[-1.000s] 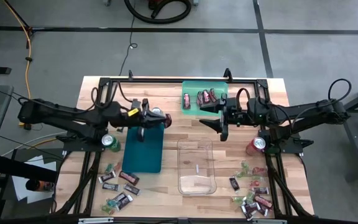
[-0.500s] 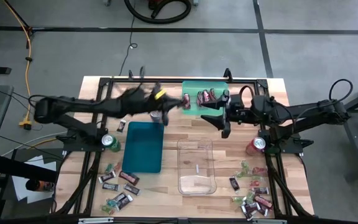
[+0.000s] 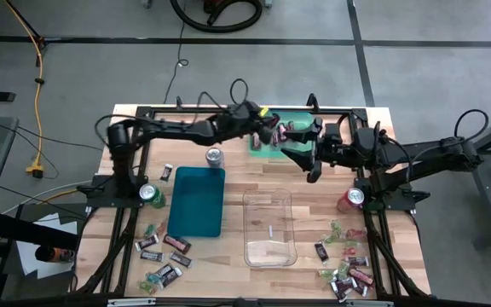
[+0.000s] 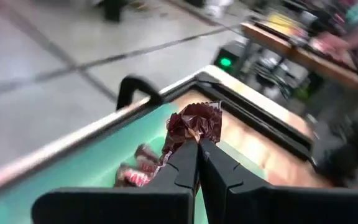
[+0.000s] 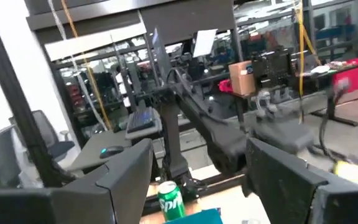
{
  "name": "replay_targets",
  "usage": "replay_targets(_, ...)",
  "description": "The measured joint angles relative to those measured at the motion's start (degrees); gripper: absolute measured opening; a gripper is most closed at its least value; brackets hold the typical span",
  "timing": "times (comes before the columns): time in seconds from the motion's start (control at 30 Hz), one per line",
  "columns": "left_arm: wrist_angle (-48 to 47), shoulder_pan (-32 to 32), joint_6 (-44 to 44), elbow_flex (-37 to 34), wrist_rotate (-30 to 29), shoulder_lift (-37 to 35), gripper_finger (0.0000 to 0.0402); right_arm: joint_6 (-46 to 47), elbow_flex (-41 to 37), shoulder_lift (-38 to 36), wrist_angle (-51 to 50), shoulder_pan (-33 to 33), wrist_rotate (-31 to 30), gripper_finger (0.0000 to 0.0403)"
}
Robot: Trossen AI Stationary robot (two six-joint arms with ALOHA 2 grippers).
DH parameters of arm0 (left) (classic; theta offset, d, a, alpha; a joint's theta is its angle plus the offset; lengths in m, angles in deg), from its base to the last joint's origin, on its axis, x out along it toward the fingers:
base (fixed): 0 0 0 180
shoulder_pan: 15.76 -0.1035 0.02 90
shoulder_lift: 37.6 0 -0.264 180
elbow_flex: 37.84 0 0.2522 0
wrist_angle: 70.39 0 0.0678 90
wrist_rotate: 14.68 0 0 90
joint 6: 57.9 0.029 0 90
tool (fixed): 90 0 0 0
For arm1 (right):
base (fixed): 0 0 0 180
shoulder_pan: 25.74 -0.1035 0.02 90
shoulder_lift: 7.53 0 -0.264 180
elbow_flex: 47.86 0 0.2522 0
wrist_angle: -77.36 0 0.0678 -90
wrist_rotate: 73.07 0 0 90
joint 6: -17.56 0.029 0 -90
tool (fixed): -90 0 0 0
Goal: Sort candy
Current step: Put the chocolate peanut bar into the green bin
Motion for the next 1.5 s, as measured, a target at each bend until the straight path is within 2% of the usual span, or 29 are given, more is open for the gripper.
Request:
replay_targets(0.07, -2.06, 0.04, -7.45, 1.88, -2.1, 2.41, 0.0, 0.51, 0.01, -0.09, 0.08, 0.0, -0.64, 0.0254)
replay_targets(0.23, -14.83, 0.04, -24.05, 6.2, -4.2, 6.07, 0.0, 0.97, 0.02, -0.07, -0.2, 0.0, -1.83, 0.0254)
replay_targets(0.37, -22.94, 0.04, -30.28, 7.71, -4.65, 8.34, 0.0, 0.95, 0.02, -0.07, -0.32, 0.0, -1.81, 0.0254)
replay_targets(0.53, -24.6, 0.05, -35.43, 7.77, -4.62, 9.39, 0.0, 0.95, 0.02, -0.07, -0.37, 0.0, -1.8, 0.0254)
replay_targets(0.77, -21.39, 0.06, -32.09, 7.82, -2.31, 9.54, 0.0002, 0.95, 0.02, -0.07, -0.39, 0.0, -1.8, 0.0254)
replay_targets(0.87, -20.67, 0.06, -32.04, 7.82, -1.52, 9.54, 0.0014, 0.95, 0.02, -0.05, -0.39, 0.0, -1.8, 0.0254)
replay_targets(1.13, -20.34, 0.06, -32.25, 7.82, 0.28, 9.5, 0.0109, 0.95, 0.02, -0.05, -0.41, -0.17, -1.54, 0.0254)
replay_targets(1.27, -20.4, -0.73, -31.93, 7.75, 3.43, 7.92, 0.0157, 0.94, 0.02, -0.18, -0.41, -0.17, -1.54, 0.0254)
replay_targets(1.5, -21.18, -3.61, -18.75, 7.68, 13.54, -2.33, 0.0198, 0.75, 0.08, -1.9, -0.67, -0.17, -1.32, 0.0254)
